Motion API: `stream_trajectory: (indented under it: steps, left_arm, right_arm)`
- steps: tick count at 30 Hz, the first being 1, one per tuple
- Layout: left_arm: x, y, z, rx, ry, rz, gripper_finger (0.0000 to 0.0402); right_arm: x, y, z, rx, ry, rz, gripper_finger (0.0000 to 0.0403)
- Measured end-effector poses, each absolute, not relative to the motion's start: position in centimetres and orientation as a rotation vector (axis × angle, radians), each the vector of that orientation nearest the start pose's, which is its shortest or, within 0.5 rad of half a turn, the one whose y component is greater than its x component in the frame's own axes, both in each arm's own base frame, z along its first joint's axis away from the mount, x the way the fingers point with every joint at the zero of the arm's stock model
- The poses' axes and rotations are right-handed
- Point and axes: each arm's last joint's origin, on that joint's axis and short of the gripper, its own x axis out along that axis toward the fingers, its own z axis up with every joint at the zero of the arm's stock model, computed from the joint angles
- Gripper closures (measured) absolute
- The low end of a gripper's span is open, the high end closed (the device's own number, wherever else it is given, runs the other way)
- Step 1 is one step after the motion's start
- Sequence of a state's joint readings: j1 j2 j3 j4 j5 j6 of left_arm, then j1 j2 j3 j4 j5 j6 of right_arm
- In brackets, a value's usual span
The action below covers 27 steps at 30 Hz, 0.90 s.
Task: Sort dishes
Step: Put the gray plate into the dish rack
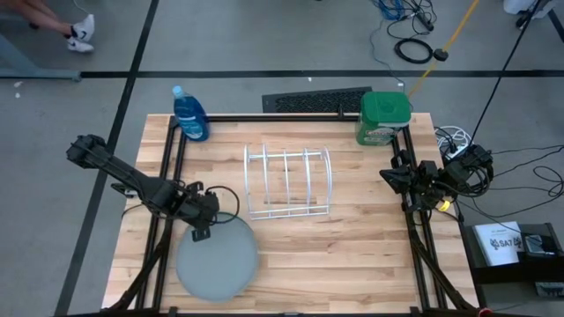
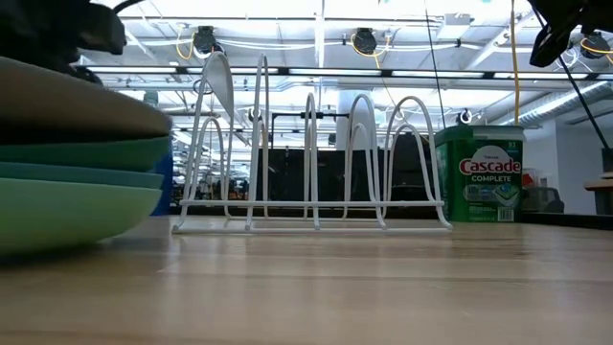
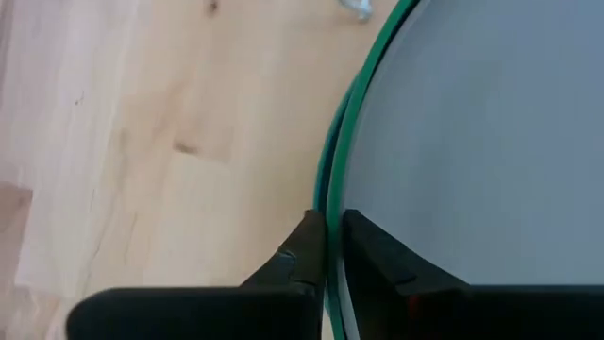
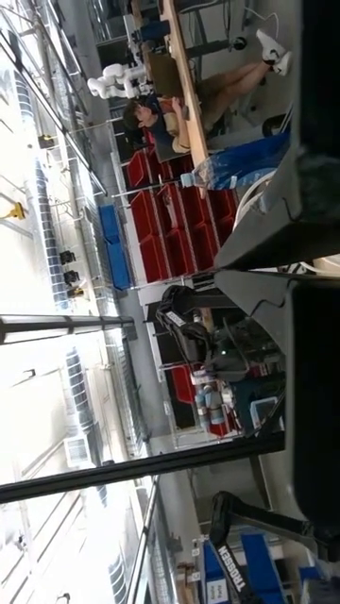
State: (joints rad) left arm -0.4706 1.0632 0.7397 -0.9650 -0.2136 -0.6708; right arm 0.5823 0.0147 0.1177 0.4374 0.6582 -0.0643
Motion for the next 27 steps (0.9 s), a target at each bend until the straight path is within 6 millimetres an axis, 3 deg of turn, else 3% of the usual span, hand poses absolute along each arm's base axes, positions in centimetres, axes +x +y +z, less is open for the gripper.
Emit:
stream_trajectory:
  steps: [7,18,24,27]
  left_arm:
    - [15.5,-7.2,22.2,-0.14,1.2,0.166,0.0359]
    - [15.7,-7.2,22.4,-0.118,1.148,0.199,0.0236]
    - [16.1,-7.4,23.7,-0.142,1.115,0.18,0.0229]
    - [16.7,-8.2,25.1,-0.231,1.083,0.059,0.0229]
  right_arm:
    - [6.9,2.4,23.9,0.251,-0.436,-0.088,0.0392]
    - [6.9,2.4,23.9,0.25,-0.436,-0.088,0.0392]
    - [6.9,2.4,23.9,0.25,-0.436,-0.088,0.0392]
    - [6.9,2.4,23.9,0.25,-0.436,-0.088,0.0392]
